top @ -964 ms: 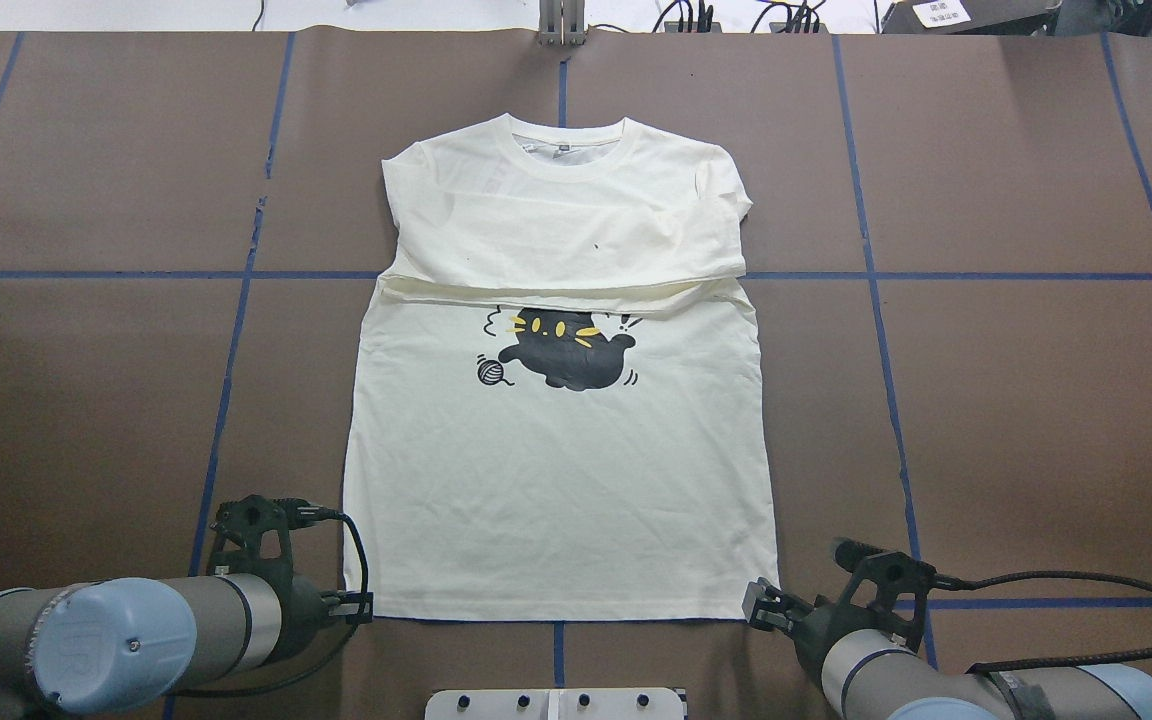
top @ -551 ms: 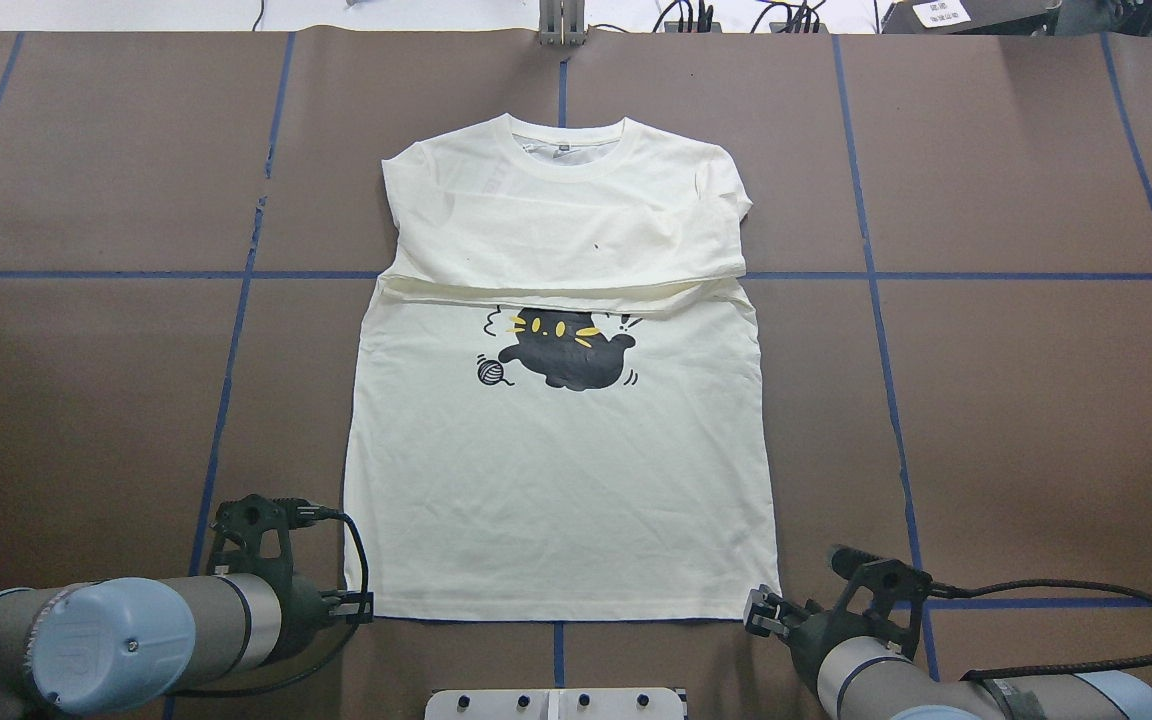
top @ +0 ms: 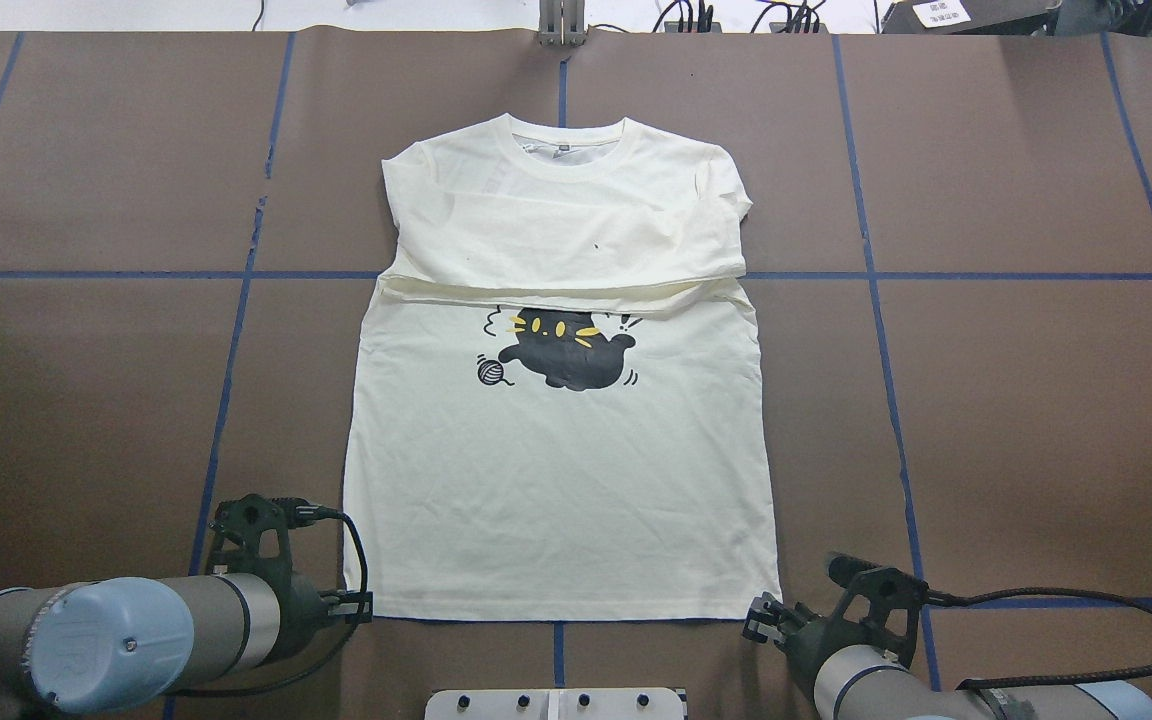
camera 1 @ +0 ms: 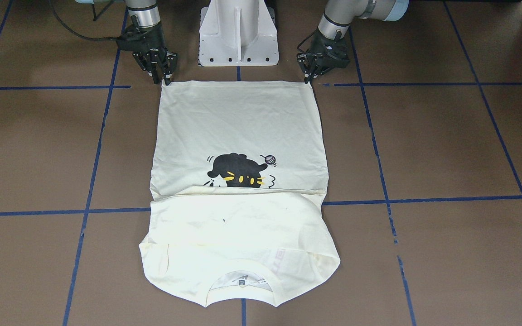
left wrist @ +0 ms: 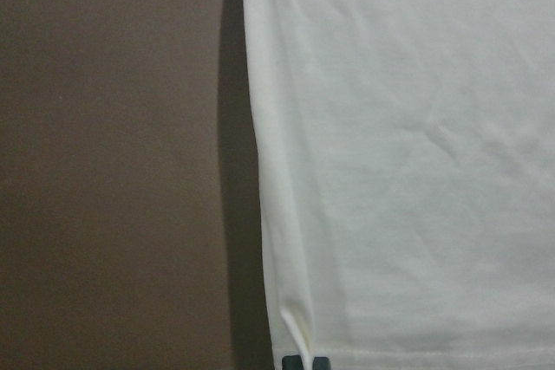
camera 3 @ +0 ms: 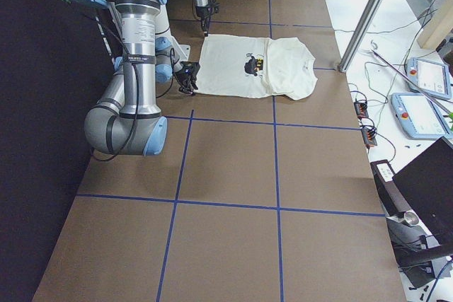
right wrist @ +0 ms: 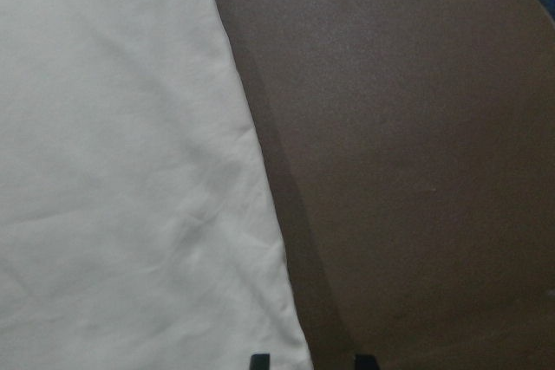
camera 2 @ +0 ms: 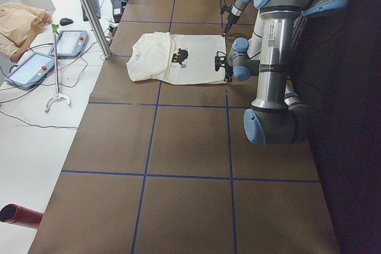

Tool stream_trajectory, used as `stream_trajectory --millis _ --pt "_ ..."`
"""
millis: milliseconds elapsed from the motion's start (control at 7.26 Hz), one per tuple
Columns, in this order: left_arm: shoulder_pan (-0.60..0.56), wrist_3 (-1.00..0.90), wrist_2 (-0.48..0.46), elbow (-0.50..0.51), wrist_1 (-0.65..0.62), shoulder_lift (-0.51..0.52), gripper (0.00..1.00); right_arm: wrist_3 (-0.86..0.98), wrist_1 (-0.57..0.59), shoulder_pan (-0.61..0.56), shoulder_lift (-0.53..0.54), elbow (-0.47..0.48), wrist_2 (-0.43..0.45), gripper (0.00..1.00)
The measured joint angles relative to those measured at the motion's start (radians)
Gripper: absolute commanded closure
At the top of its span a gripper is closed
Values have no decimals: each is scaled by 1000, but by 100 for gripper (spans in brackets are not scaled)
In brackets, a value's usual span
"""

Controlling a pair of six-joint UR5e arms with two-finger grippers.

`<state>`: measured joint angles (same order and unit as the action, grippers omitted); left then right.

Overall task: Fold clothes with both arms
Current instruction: 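Lower both grippers onto the hem corners and close to grasp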

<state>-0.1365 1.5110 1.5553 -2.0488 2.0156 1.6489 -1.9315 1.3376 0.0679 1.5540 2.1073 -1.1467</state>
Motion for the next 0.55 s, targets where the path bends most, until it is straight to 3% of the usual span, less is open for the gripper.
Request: stream_trajectory --millis 138,413,551 --pt "0 0 0 0 0 0 100 0 0 4 0 -2 4 63" --pt "0 0 0 -1 1 1 100 0 0 9 0 -7 10 100" --pt "0 0 0 -1 1 1 100 0 0 9 0 -8 12 100"
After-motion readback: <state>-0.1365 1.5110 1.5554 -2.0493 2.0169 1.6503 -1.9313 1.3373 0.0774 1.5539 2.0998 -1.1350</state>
